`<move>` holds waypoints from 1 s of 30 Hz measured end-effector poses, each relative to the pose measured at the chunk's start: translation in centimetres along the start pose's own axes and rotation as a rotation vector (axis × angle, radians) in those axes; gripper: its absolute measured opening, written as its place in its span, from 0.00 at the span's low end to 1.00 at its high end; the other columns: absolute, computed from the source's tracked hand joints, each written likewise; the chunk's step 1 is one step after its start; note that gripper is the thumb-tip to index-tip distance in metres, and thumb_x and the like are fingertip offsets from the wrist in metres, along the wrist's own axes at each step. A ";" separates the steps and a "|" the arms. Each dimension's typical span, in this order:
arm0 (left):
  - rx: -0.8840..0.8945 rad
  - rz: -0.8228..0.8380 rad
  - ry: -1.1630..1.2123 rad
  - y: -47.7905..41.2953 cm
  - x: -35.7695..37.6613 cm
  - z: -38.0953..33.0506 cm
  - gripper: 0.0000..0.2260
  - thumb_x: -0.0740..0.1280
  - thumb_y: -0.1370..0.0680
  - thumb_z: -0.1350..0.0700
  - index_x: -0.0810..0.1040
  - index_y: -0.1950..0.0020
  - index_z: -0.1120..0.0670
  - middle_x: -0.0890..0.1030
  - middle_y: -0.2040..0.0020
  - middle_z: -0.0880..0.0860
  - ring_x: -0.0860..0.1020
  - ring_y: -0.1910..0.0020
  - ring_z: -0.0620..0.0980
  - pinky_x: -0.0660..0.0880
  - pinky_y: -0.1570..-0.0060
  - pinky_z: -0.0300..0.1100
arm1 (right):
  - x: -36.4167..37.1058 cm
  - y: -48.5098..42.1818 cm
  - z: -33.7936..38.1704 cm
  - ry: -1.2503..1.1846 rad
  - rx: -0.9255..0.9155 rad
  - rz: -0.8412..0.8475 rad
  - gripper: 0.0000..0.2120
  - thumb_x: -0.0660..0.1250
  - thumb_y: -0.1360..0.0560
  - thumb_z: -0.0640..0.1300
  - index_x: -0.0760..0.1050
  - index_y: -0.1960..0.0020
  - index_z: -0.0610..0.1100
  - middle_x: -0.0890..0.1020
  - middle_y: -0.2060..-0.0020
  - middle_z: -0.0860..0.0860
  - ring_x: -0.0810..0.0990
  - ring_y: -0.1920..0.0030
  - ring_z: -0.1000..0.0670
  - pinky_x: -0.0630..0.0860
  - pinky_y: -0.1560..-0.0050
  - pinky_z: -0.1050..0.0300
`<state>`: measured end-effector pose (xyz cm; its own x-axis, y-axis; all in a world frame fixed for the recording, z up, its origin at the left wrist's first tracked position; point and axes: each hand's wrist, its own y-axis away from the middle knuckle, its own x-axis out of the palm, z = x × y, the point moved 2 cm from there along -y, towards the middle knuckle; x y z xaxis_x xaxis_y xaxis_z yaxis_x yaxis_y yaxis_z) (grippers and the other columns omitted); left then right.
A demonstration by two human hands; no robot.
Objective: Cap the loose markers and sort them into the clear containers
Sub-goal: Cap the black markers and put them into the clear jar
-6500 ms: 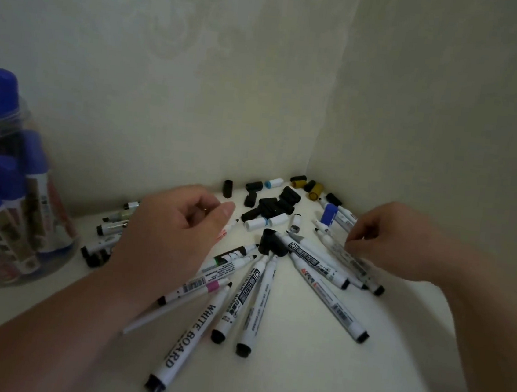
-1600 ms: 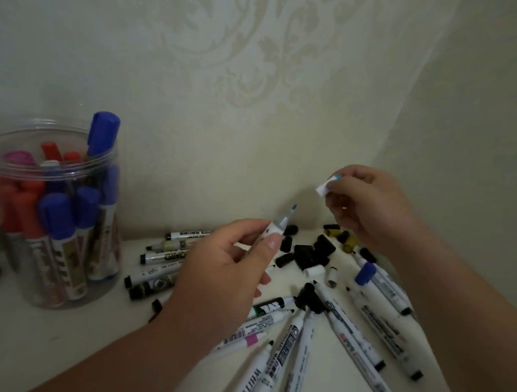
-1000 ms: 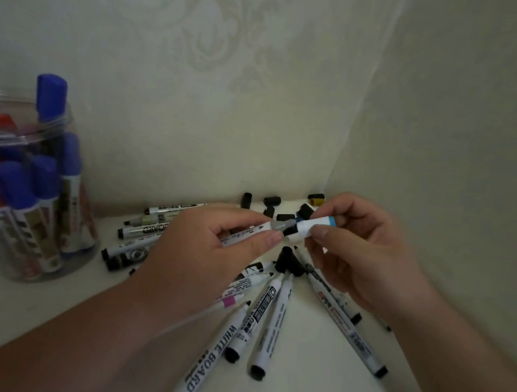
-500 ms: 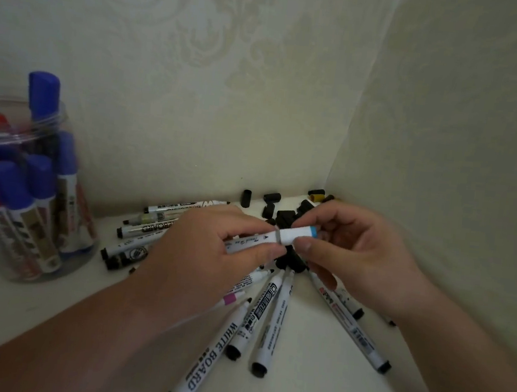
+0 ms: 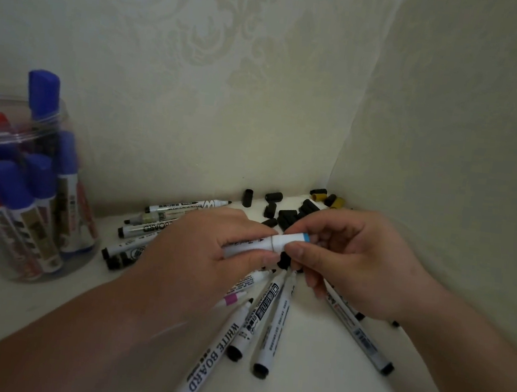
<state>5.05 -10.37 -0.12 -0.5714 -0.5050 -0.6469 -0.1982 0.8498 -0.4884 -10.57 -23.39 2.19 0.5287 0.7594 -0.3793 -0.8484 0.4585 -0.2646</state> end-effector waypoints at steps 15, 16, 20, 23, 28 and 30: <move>-0.349 -0.115 0.579 -0.4 -0.5 0.8 0.07 0.69 0.21 0.54 0.86 0.46 0.47 0.86 0.59 0.54 0.83 0.64 0.60 0.82 0.56 0.61 | 3.1 -0.4 0.1 -0.219 0.029 -0.401 0.11 0.70 0.28 0.49 0.82 0.53 0.42 0.85 0.63 0.44 0.80 0.68 0.47 0.78 0.63 0.50; -0.369 -0.159 0.605 -0.6 -0.8 1.0 0.06 0.69 0.20 0.54 0.86 0.48 0.49 0.86 0.59 0.55 0.84 0.62 0.59 0.82 0.54 0.60 | 3.1 -0.3 0.2 -0.213 0.030 -0.432 0.09 0.70 0.27 0.48 0.82 0.52 0.43 0.85 0.62 0.45 0.80 0.67 0.47 0.78 0.61 0.48; -0.571 -0.474 0.606 -1.3 -1.6 4.0 0.15 0.69 0.20 0.53 0.81 0.68 0.53 0.78 0.71 0.52 0.73 0.72 0.50 0.71 0.69 0.43 | 3.5 -1.1 1.7 -0.230 -0.055 -0.591 0.03 0.69 0.23 0.42 0.80 0.51 0.48 0.85 0.64 0.47 0.82 0.66 0.51 0.79 0.64 0.63; -0.719 -0.595 0.637 -1.3 -2.5 5.8 0.17 0.70 0.22 0.53 0.73 0.70 0.51 0.67 0.74 0.50 0.65 0.73 0.49 0.64 0.68 0.44 | 5.3 -2.8 5.1 -0.195 -0.272 -0.557 0.11 0.70 0.26 0.42 0.75 0.47 0.52 0.85 0.65 0.48 0.84 0.66 0.52 0.80 0.65 0.63; -0.709 -0.516 0.642 -1.4 -2.9 5.6 0.17 0.69 0.21 0.54 0.67 0.68 0.50 0.64 0.76 0.44 0.63 0.78 0.42 0.66 0.71 0.38 | 8.4 -6.9 13.1 -0.108 -0.630 -0.474 0.11 0.71 0.23 0.38 0.72 0.45 0.45 0.83 0.61 0.46 0.85 0.61 0.49 0.81 0.63 0.59; -0.656 -0.498 0.537 -1.6 -3.0 5.3 0.22 0.69 0.22 0.56 0.62 0.71 0.50 0.61 0.78 0.45 0.61 0.78 0.42 0.65 0.73 0.37 | 9.8 -9.0 15.7 -0.072 -0.741 -0.478 0.11 0.71 0.23 0.38 0.70 0.46 0.42 0.83 0.61 0.45 0.85 0.61 0.49 0.81 0.63 0.58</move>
<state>11.28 -11.00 -0.56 -0.5563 -0.8307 -0.0232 -0.8249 0.5553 -0.1058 1.82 -12.83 14.78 0.7982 0.6016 -0.0312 -0.2886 0.3364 -0.8964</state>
